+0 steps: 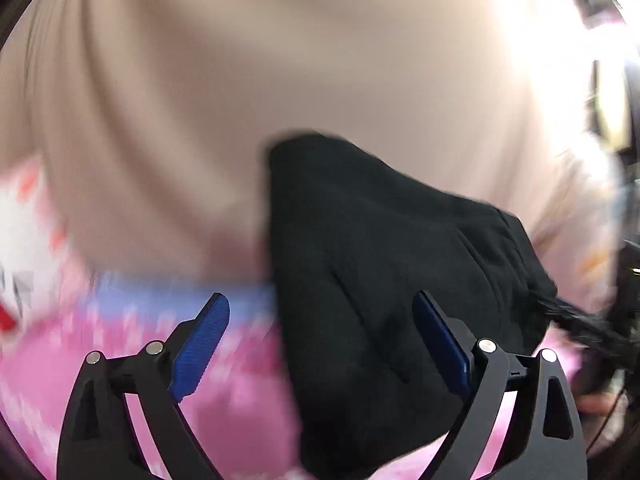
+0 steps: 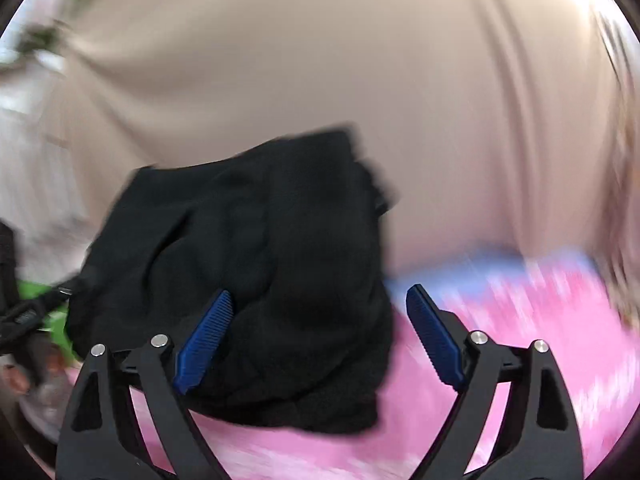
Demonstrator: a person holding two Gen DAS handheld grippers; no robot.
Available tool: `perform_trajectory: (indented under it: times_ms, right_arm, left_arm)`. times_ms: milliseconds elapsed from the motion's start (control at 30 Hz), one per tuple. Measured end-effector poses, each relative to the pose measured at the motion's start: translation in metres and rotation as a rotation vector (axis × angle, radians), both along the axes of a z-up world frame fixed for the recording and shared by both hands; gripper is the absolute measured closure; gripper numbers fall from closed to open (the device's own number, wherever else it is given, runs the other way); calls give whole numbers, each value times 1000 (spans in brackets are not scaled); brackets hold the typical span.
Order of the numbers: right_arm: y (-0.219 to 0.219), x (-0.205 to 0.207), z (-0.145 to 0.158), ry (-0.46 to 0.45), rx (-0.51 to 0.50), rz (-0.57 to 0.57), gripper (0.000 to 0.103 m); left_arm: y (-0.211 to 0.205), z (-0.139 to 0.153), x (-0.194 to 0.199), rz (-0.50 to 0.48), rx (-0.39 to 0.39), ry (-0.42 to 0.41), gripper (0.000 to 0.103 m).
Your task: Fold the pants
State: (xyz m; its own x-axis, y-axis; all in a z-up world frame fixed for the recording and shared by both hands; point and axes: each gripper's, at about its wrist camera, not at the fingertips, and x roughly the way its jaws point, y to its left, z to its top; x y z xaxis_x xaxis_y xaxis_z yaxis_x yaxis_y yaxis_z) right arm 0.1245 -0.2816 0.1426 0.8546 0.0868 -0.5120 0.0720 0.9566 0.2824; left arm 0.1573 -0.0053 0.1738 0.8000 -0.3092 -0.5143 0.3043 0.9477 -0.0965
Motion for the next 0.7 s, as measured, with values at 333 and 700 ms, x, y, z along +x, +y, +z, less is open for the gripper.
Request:
perform_trajectory:
  times_ms: [333, 700]
  right_arm:
    - [-26, 40, -75, 167, 146, 25, 14]
    - [-6, 76, -95, 205, 185, 87, 91]
  left_arm:
    - [19, -141, 67, 10, -115, 401, 26]
    - [6, -168, 87, -36, -219, 528, 68]
